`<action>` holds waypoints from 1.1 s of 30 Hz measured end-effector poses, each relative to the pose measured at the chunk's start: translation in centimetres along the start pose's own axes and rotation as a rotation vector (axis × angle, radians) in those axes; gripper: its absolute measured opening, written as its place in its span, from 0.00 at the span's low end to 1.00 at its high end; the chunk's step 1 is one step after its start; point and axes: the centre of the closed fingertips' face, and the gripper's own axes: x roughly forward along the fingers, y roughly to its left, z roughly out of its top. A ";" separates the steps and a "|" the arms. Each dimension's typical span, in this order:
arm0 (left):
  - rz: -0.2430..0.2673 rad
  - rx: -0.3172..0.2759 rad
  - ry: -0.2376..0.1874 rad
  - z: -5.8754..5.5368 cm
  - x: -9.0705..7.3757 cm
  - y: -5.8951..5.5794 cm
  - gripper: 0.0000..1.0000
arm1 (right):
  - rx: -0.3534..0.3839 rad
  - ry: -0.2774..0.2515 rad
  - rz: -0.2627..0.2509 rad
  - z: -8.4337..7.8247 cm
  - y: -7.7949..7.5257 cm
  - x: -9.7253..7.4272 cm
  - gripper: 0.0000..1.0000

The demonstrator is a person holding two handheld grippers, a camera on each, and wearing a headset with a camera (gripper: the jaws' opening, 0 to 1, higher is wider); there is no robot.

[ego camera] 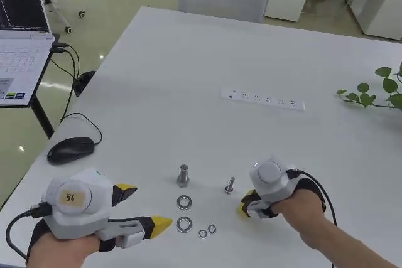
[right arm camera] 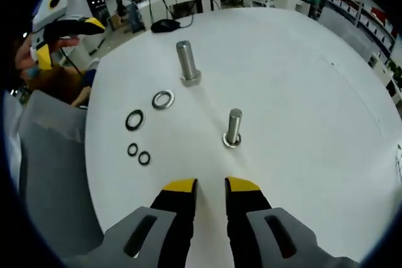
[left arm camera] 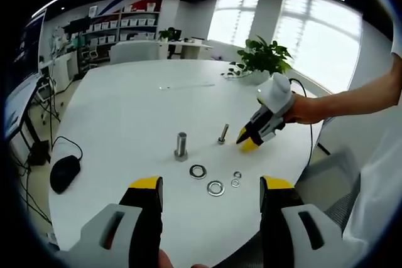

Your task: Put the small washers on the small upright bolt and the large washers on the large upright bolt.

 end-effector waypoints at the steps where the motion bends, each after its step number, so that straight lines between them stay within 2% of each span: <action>1: -0.005 0.003 0.002 0.0 0.0 0.0 0.62 | 0.002 -0.007 0.002 0.0 0.3 -0.1 0.21; 9: -0.067 0.052 0.044 -0.8 0.2 0.0 0.62 | -0.018 -0.038 0.001 -0.2 3.0 -0.3 0.24; 17: -0.105 0.101 0.069 -1.0 0.1 0.7 0.62 | -0.042 -0.042 0.002 -0.7 5.4 -0.1 0.25; 20: -0.110 0.107 0.069 -0.9 -0.1 0.9 0.62 | -0.025 -0.044 -0.010 -0.9 5.5 0.2 0.25; 26: -0.117 0.100 0.064 -1.0 -0.1 1.2 0.62 | 0.011 -0.089 -0.016 0.2 6.2 0.7 0.24; 33: -0.125 0.086 0.056 -1.0 0.1 1.2 0.62 | -0.065 -0.046 0.008 0.9 7.2 2.1 0.23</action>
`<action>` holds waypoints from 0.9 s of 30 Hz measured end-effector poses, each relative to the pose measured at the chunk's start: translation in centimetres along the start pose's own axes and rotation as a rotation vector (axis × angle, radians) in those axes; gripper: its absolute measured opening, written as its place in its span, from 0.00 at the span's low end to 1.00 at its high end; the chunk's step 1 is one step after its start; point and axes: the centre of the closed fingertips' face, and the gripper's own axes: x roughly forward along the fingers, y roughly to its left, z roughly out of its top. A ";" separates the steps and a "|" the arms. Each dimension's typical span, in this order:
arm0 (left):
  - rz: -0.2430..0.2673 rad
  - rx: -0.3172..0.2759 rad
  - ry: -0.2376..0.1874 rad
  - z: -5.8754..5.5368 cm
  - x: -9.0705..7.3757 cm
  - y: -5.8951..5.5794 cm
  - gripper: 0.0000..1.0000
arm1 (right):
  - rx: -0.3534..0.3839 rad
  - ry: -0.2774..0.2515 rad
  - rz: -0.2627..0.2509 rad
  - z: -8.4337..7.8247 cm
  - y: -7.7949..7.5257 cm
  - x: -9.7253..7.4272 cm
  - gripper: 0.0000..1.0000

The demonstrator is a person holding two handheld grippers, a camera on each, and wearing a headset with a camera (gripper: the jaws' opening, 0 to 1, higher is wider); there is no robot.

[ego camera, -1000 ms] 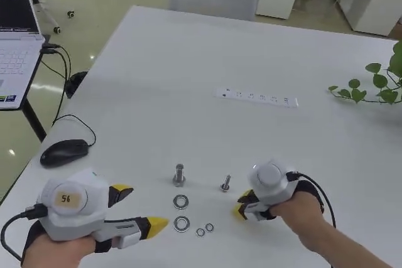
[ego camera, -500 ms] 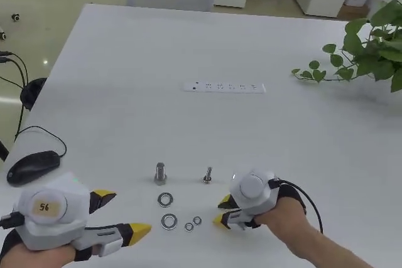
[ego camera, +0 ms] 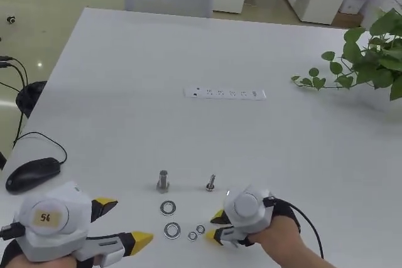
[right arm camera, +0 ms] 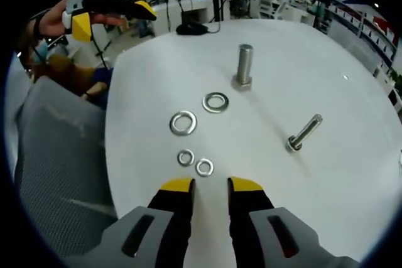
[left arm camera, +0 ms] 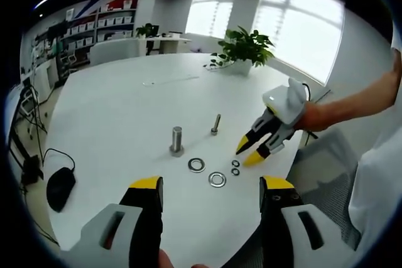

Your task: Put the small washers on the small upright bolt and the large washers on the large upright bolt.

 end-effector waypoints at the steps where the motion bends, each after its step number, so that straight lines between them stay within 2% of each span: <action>1: -0.001 -0.001 0.001 0.0 0.0 0.0 0.62 | -0.005 0.002 0.002 0.0 0.0 0.0 0.23; 7: -0.005 -0.005 0.005 -0.1 0.3 0.1 0.62 | -0.091 0.026 0.012 0.7 0.1 0.7 0.20; 14: 0.006 -0.010 -0.004 0.2 0.3 0.5 0.61 | -0.172 0.057 0.022 0.6 0.1 0.6 0.19; 27: -0.001 -0.013 -0.009 0.5 0.6 -0.1 0.61 | -0.214 0.092 0.026 0.7 0.4 0.9 0.16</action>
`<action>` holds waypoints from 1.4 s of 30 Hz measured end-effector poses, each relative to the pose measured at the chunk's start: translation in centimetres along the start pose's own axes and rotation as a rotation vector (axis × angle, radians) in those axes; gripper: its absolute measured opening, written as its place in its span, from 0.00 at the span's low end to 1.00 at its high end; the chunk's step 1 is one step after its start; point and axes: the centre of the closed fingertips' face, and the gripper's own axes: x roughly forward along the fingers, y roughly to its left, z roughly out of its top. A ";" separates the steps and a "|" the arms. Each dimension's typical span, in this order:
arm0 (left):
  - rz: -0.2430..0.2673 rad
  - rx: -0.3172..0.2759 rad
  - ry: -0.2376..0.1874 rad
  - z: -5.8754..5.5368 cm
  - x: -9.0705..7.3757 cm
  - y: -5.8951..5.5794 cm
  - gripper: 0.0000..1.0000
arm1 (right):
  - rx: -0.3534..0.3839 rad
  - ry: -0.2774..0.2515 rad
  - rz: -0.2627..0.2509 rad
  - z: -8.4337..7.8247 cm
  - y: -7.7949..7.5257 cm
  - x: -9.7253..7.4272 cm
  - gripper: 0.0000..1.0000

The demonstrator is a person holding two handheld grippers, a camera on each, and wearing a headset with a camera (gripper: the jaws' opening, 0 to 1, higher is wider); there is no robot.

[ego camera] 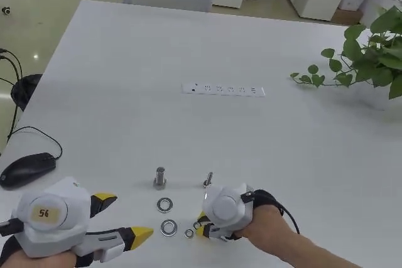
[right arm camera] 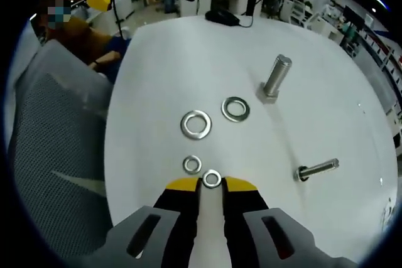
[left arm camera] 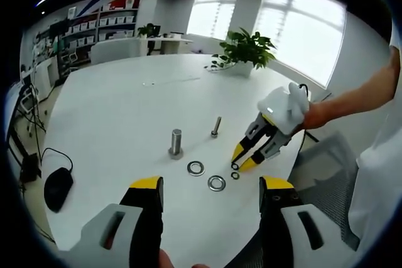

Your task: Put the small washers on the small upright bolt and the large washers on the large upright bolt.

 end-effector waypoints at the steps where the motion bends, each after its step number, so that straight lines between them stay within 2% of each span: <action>1: -0.001 0.000 0.000 0.0 0.0 -0.1 0.61 | 0.003 0.002 -0.001 0.0 0.0 0.0 0.16; 4: -0.005 0.003 0.003 0.0 0.1 -0.1 0.61 | 0.003 0.009 -0.007 0.0 0.0 0.0 0.15; 8: -0.002 0.002 -0.001 0.1 -0.1 0.1 0.61 | 0.038 0.004 -0.029 0.0 0.0 0.0 0.15; 12: 0.005 0.001 -0.006 0.2 -0.5 0.4 0.61 | 0.149 -0.012 -0.049 -0.4 -0.1 -0.2 0.15; 15: 0.014 -0.006 -0.012 0.1 -0.9 0.7 0.61 | 0.154 -0.010 -0.045 -0.5 0.2 -0.3 0.15; 19: 0.021 -0.020 -0.026 0.0 -1.3 1.2 0.61 | -0.011 -0.018 0.008 -0.4 1.0 -0.3 0.19; 20: 0.020 -0.020 -0.026 0.0 -1.4 1.2 0.61 | -0.035 -0.013 0.043 -0.4 1.4 -0.3 0.19; 21: 0.020 -0.019 -0.026 0.0 -1.4 1.2 0.61 | -0.050 -0.014 0.046 -0.3 1.3 -0.3 0.19; 24: 0.012 -0.015 -0.026 -0.1 -1.5 1.1 0.61 | -0.137 0.011 0.097 -0.2 1.3 -0.2 0.19; 29: 0.003 -0.007 -0.033 0.2 -1.8 1.0 0.61 | -0.224 0.043 0.151 -0.3 1.2 -0.2 0.18; 32: 0.001 0.000 -0.028 0.1 -1.9 1.0 0.61 | -0.311 0.066 0.172 -0.4 1.2 -0.2 0.18; 37: -0.005 0.006 -0.030 0.2 -1.9 1.1 0.61 | -0.359 0.082 0.180 -0.3 1.6 -0.1 0.15; 39: -0.008 0.007 -0.028 0.2 -1.8 1.0 0.61 | -0.346 0.076 0.172 -0.2 1.6 -0.1 0.15; 42: -0.013 0.013 -0.025 0.2 -1.6 0.8 0.61 | -0.252 0.039 0.140 -0.2 1.4 -0.1 0.14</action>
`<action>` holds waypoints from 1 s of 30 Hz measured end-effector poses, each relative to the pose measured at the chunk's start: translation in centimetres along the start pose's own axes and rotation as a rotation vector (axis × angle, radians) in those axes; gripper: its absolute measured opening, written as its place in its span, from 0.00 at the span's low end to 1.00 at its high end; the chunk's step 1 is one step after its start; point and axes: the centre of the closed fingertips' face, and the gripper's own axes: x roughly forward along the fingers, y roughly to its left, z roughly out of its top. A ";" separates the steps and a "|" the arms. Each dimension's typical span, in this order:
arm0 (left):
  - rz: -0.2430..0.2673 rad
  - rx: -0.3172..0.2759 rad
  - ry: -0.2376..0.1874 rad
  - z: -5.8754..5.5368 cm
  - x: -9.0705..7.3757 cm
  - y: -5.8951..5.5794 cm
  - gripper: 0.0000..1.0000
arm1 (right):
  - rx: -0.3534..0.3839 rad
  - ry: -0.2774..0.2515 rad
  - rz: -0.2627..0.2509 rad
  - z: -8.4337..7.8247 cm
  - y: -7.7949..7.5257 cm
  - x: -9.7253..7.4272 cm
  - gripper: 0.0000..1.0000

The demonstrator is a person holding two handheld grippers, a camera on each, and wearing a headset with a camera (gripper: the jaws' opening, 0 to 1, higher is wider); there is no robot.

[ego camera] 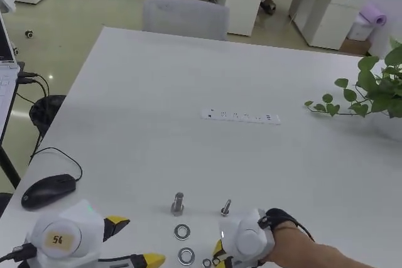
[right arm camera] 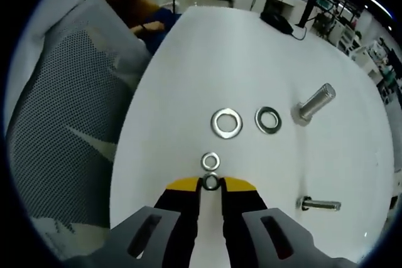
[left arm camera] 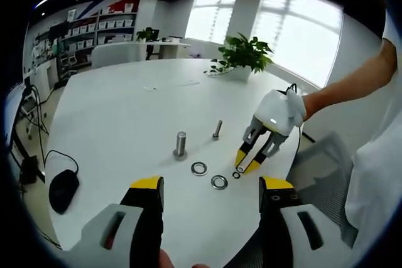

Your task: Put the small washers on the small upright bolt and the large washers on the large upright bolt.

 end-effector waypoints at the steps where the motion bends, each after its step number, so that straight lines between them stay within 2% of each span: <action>1: -0.002 0.001 -0.001 0.1 0.0 -0.1 0.61 | 0.029 -0.010 -0.009 0.0 0.0 0.0 0.14; 2: -0.001 0.000 -0.002 0.1 0.0 -0.1 0.61 | 0.085 -0.023 -0.024 -0.1 -0.1 -0.1 0.14; 5: 0.001 -0.002 -0.005 0.2 0.0 -0.1 0.61 | 0.174 -0.051 -0.043 -0.2 -0.2 -0.1 0.13; 12: 0.010 -0.010 0.000 -0.1 -0.1 0.0 0.60 | 0.193 -0.020 -0.058 -1.2 -0.1 -0.7 0.13; 15: 0.013 -0.014 0.002 -0.2 -0.1 -0.1 0.60 | 0.204 -0.025 -0.076 -1.5 -0.3 -1.5 0.13; 16: 0.013 -0.015 0.003 -0.3 -0.1 -0.1 0.60 | 0.206 -0.026 -0.084 -1.5 -0.3 -1.8 0.10; 17: 0.013 -0.016 0.005 -0.3 -0.1 -0.1 0.60 | 0.146 -0.059 -0.084 -0.9 -0.6 -2.2 0.02; 18: 0.014 -0.015 0.008 -0.4 -0.1 -0.1 0.60 | 0.195 -0.054 -0.124 -1.1 -0.9 -2.7 0.02; 20: 0.013 -0.020 0.009 -0.6 0.0 -0.1 0.60 | 0.232 -0.075 -0.104 -1.1 -0.8 -3.5 0.03; 21: 0.012 -0.020 0.011 -0.7 0.1 -0.1 0.60 | 0.231 -0.076 -0.115 -1.3 -0.9 -3.7 0.03; 24: 0.008 -0.020 0.019 -0.8 0.3 -0.3 0.60 | 0.253 -0.058 -0.112 -2.7 -0.9 -3.3 0.03; 26: 0.004 -0.016 0.021 -0.8 0.4 -0.4 0.60 | 0.271 -0.050 -0.121 -3.5 -0.8 -3.2 0.03; 30: 0.004 -0.018 0.015 -0.6 0.4 -0.5 0.60 | 0.358 -0.084 -0.152 -4.6 -0.8 -3.4 0.05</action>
